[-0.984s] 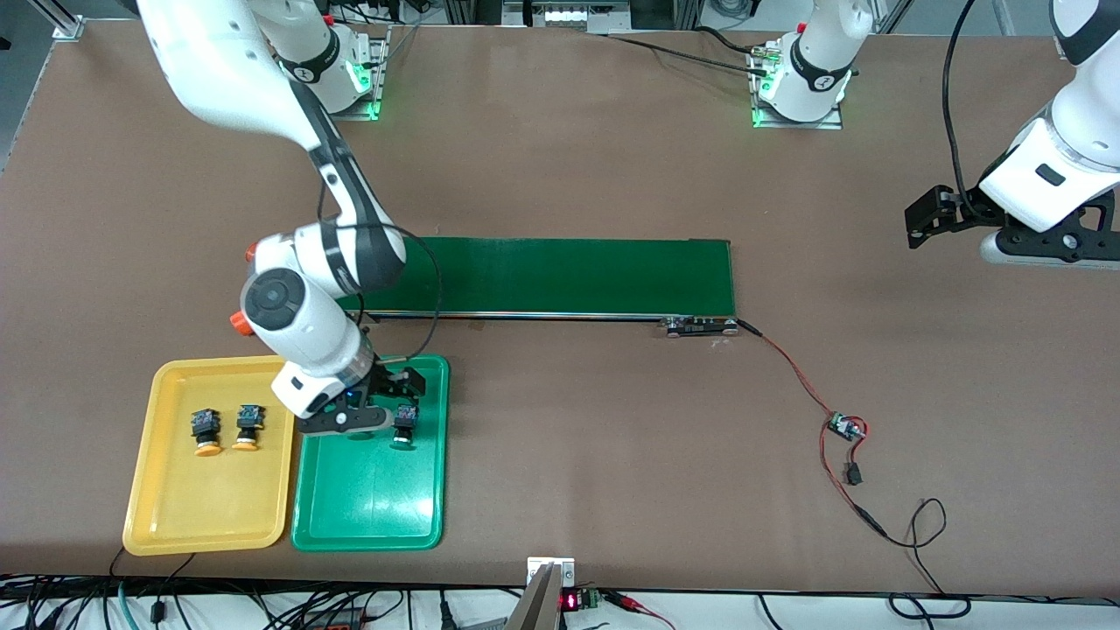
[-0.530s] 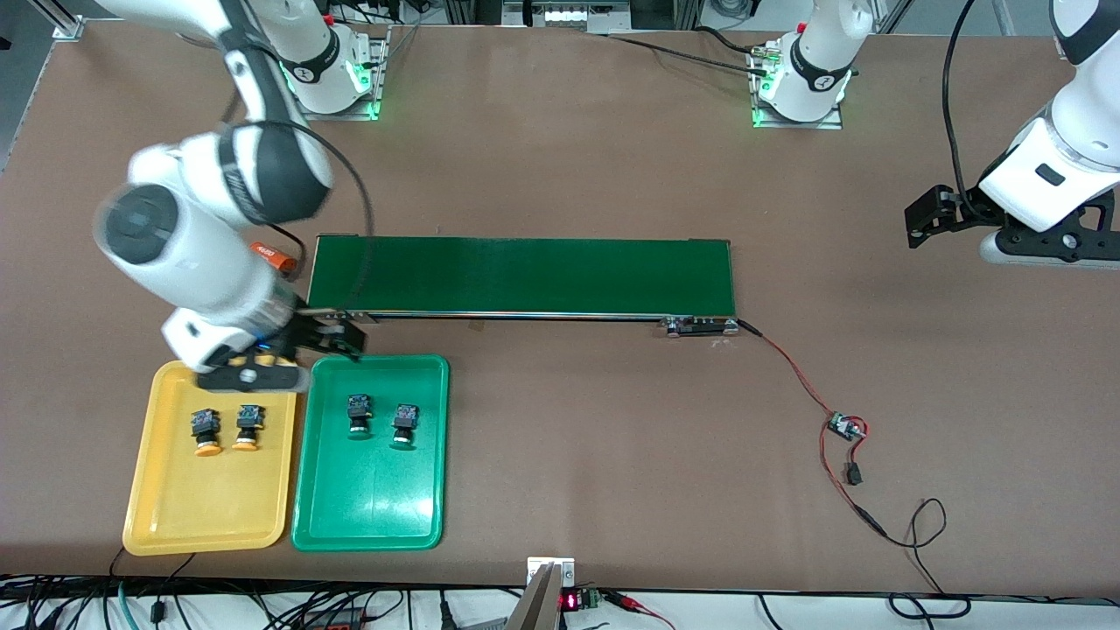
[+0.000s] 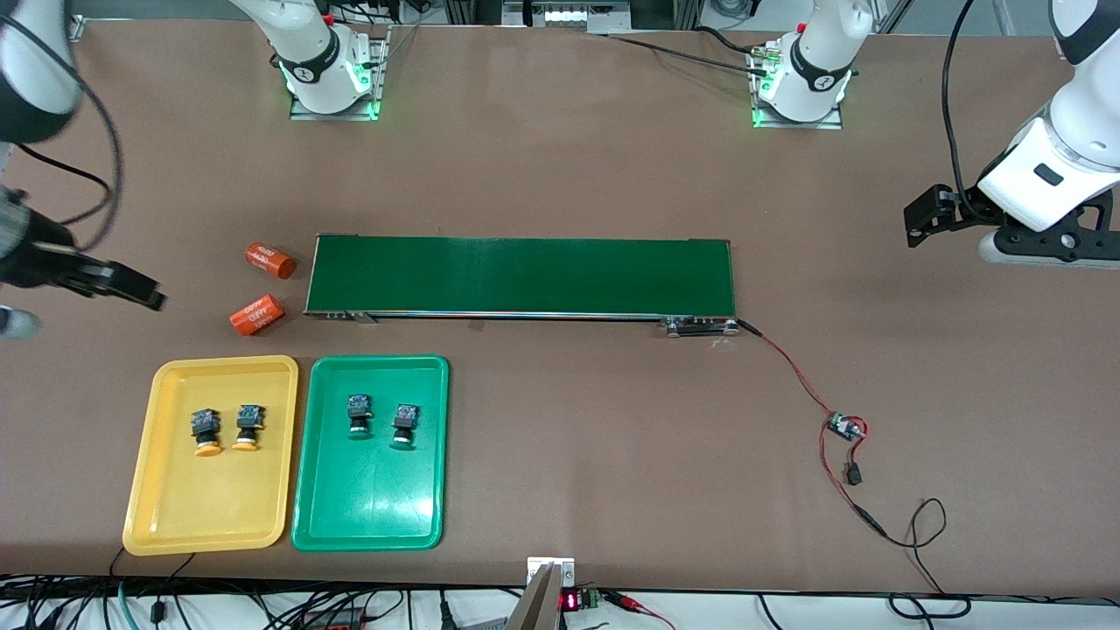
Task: Sort buttons by color to trays
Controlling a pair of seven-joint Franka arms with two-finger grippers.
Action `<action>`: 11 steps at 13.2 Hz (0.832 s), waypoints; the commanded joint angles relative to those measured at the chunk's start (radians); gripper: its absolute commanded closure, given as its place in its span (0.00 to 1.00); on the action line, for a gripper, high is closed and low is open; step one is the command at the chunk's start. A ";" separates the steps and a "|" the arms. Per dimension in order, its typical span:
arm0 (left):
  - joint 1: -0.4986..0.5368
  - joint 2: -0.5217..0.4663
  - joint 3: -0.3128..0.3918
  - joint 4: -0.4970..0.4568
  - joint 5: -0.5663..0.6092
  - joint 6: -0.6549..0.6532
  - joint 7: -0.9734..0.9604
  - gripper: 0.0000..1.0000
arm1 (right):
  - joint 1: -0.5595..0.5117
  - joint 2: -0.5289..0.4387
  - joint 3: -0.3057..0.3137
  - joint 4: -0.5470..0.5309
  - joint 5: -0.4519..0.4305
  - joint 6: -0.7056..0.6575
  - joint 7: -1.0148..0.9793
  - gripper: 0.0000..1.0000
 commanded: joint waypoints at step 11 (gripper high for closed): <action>0.000 0.005 -0.007 0.026 0.023 -0.024 -0.005 0.00 | 0.040 -0.207 -0.070 -0.152 -0.051 -0.100 -0.125 0.00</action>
